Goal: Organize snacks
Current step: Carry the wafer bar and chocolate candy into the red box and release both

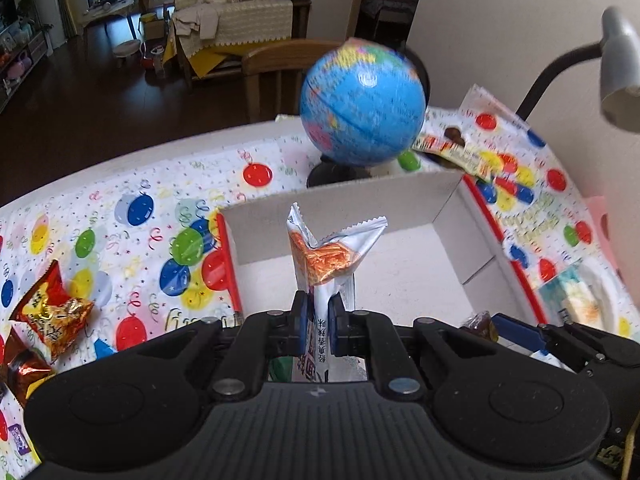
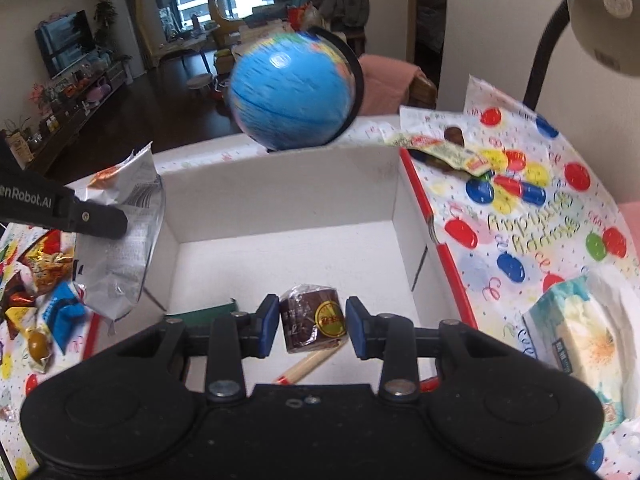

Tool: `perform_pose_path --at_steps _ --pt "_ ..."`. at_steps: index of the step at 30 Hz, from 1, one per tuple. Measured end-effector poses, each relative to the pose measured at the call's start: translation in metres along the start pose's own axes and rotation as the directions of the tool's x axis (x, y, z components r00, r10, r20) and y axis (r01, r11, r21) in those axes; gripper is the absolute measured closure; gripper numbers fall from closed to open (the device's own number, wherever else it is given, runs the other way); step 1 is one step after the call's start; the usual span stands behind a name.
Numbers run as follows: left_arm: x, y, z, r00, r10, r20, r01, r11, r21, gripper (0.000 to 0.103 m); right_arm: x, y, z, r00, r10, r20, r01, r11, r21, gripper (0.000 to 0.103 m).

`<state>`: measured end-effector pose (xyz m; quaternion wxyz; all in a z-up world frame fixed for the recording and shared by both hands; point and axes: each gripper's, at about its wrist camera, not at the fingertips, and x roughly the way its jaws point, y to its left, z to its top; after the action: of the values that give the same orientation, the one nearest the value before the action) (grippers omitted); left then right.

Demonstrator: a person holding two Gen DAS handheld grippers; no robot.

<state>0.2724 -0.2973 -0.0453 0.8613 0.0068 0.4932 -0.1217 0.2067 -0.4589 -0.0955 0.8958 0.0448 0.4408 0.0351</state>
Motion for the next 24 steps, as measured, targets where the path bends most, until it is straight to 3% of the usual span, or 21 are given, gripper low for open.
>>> perform_pose_path --at_steps 14,24 --pt "0.066 -0.008 -0.014 0.989 0.065 -0.134 -0.061 0.998 0.034 0.093 0.038 -0.005 -0.014 0.994 0.032 -0.103 -0.030 0.999 0.020 0.068" --pt "0.081 -0.004 -0.024 0.982 0.054 -0.181 -0.048 0.998 0.037 0.092 0.041 -0.005 -0.015 0.994 0.034 -0.102 -0.033 0.999 0.015 0.065"
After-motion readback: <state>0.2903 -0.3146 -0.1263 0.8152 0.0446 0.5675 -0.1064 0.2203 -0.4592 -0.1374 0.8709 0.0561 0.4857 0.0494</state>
